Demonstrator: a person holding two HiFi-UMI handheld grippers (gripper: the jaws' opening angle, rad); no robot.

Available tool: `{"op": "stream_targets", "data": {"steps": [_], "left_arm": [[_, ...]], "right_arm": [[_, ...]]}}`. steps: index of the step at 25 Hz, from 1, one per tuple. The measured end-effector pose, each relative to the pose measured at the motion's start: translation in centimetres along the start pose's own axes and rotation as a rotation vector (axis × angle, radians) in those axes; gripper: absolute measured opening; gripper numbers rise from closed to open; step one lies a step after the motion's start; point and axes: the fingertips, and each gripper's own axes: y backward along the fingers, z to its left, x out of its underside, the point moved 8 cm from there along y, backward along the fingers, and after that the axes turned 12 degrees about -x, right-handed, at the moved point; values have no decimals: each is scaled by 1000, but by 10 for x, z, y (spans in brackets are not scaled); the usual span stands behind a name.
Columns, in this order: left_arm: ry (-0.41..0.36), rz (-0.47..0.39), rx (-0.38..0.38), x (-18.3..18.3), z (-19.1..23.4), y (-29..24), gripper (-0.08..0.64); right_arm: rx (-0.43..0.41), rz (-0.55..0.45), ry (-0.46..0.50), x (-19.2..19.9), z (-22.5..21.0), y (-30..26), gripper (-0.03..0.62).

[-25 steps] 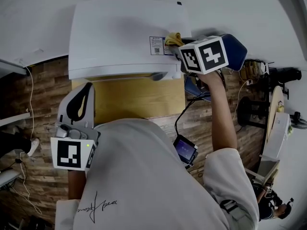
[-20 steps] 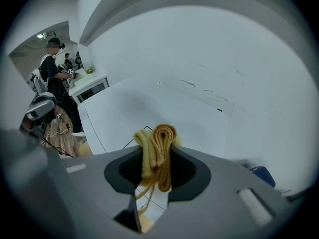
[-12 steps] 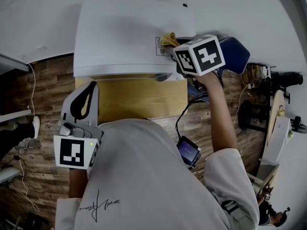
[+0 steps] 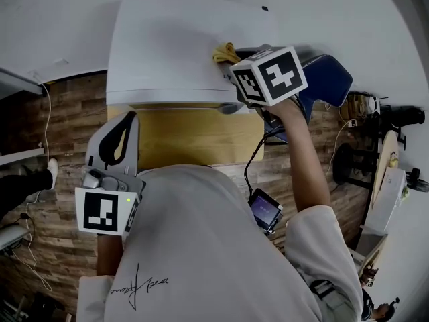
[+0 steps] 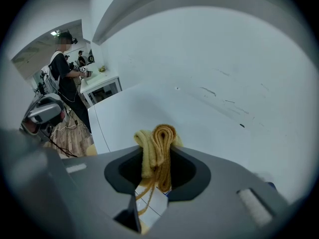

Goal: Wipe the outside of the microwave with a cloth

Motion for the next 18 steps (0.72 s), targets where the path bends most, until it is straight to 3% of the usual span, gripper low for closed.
{"op": "stream_targets", "data": {"steps": [18], "left_arm": [[15, 12, -28, 1, 6, -5, -8]], "right_arm": [[-106, -24, 62, -43, 31, -30, 120]]}}
